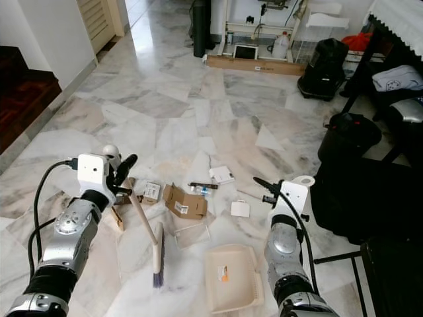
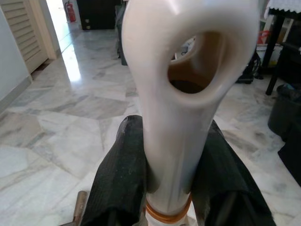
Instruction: Sweep floor
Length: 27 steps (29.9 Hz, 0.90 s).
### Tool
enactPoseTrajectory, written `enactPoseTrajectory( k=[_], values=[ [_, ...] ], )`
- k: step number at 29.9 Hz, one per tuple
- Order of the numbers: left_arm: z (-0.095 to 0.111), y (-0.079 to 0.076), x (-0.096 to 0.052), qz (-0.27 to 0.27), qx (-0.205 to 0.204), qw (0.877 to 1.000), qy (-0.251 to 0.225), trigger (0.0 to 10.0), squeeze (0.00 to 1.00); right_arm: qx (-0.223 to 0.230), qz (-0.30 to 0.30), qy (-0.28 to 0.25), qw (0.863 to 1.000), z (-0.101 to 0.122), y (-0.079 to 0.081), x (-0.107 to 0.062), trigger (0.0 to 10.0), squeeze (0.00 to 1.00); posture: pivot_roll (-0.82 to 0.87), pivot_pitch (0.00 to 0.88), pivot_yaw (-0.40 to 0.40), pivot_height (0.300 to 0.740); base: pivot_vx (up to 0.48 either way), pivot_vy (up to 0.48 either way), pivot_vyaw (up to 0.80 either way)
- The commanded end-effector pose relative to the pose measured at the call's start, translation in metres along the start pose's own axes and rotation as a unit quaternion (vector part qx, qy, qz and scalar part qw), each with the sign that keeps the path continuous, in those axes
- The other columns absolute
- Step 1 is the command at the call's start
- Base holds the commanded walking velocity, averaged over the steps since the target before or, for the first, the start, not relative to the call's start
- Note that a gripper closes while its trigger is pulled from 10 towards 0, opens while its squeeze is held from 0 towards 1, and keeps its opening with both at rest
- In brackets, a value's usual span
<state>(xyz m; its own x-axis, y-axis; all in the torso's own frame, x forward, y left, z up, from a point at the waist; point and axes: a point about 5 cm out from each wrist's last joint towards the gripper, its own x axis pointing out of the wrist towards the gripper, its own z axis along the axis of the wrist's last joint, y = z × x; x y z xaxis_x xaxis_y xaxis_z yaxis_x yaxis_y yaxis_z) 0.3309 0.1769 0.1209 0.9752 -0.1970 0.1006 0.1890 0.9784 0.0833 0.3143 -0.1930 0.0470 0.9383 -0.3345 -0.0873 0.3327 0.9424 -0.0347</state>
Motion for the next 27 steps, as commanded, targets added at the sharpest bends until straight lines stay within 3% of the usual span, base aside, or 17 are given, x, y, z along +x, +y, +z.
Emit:
enactPoseTrajectory(
  k=[1,27],
  values=[
    [0.0118,-0.0005,0.0035,-0.001,0.004,1.0,-0.023,10.0,0.0,0.008,0.005,-0.022,1.0,0.0118,0.0025,0.0053,10.0,0.0,0.0,0.035,-0.04,0.74,0.292,0.0,0.0],
    [0.02,-0.0027,0.0057,-0.005,-0.001,0.999,-0.037,10.0,0.0,-0.001,0.014,-0.029,0.999,0.0142,0.0042,0.0061,10.0,0.0,0.0,0.038,-0.047,0.74,0.304,0.0,0.0]
  ],
)
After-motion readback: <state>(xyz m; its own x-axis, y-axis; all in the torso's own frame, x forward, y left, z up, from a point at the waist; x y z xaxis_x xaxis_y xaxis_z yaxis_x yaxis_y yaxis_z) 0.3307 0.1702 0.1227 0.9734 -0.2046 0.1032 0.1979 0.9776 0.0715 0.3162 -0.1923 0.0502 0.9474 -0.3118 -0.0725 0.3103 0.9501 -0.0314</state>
